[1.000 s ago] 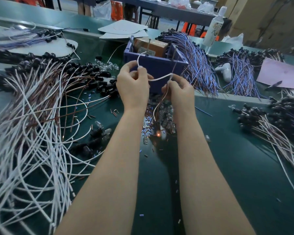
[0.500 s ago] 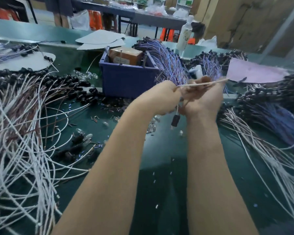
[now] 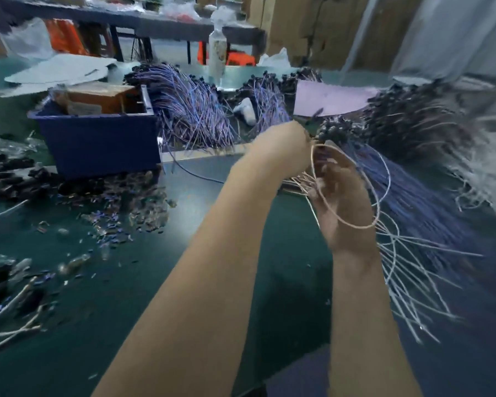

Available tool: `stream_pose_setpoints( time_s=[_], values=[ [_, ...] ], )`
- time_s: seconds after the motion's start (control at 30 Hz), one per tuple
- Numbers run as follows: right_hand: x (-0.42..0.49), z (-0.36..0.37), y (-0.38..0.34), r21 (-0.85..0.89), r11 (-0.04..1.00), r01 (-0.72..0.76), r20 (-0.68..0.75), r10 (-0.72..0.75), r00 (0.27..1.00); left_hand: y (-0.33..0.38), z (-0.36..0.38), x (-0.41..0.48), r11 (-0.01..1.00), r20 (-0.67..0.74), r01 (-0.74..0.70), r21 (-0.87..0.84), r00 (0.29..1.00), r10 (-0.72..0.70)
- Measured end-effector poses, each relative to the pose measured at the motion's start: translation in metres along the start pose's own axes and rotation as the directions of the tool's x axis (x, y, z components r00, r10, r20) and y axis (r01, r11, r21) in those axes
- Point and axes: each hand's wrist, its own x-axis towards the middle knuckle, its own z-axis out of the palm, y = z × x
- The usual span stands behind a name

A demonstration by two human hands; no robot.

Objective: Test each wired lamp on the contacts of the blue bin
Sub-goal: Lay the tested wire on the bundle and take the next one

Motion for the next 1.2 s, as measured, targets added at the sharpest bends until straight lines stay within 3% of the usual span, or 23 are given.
stream_pose_setpoints(
  time_s=[0.13,0.23,0.33,0.4,0.5,0.57,0.63,0.7,0.8,0.9,1.0,1.07,1.13,1.2],
  values=[
    [0.008,-0.023,-0.007,0.126,0.992,0.023,-0.164,-0.002,0.986,0.015,0.030,0.008,0.996,0.069,-0.039,0.083,0.997,0.033],
    [0.018,-0.038,-0.012,0.421,0.907,-0.021,-0.318,0.170,0.933,0.008,0.047,0.020,0.997,-0.011,0.029,0.065,1.000,-0.028],
    [0.015,-0.049,-0.001,0.510,0.847,-0.152,-0.297,0.339,0.893,0.007,0.060,0.030,0.996,-0.136,0.082,0.036,0.988,-0.077],
    [0.013,-0.049,0.007,0.504,0.821,-0.269,-0.174,0.401,0.900,0.005,0.070,0.039,0.996,-0.202,0.082,0.042,0.977,-0.072],
    [0.014,-0.053,0.010,0.752,0.640,-0.156,-0.031,0.271,0.962,-0.006,0.086,0.050,0.994,-0.216,0.097,0.052,0.973,-0.084],
    [0.015,-0.058,0.006,0.897,0.442,0.003,-0.059,0.114,0.992,-0.016,0.096,0.054,0.989,-0.197,0.140,0.046,0.972,-0.129],
    [0.014,-0.059,0.002,0.935,0.327,0.133,-0.154,0.039,0.987,-0.022,0.109,0.055,0.988,-0.197,0.153,0.031,0.970,-0.144],
    [0.015,-0.056,0.001,0.924,0.331,0.192,-0.231,0.082,0.970,-0.024,0.122,0.055,0.991,-0.213,0.130,0.004,0.969,-0.126],
    [0.018,-0.050,0.009,0.849,0.502,0.165,-0.351,0.304,0.886,-0.026,0.133,0.054,0.997,-0.231,0.079,-0.022,0.970,-0.082],
    [0.020,-0.048,0.016,0.800,0.592,0.102,-0.390,0.382,0.838,-0.032,0.134,0.054,0.997,-0.279,0.063,-0.043,0.958,-0.072],
    [0.013,-0.047,0.011,0.821,0.564,0.093,-0.292,0.274,0.916,-0.036,0.133,0.053,0.996,-0.295,0.066,-0.056,0.952,-0.080],
    [0.007,-0.052,0.000,0.890,0.429,0.154,-0.208,0.084,0.974,-0.040,0.132,0.054,0.997,-0.259,0.077,-0.023,0.963,-0.080],
    [0.002,-0.060,-0.012,0.901,0.347,0.259,-0.260,-0.044,0.965,-0.042,0.134,0.055,0.996,-0.221,0.091,0.027,0.972,-0.083],
    [-0.001,-0.064,-0.018,0.839,0.385,0.383,-0.412,-0.009,0.911,-0.042,0.133,0.053,0.990,-0.217,0.123,0.069,0.971,-0.105]
  ],
)
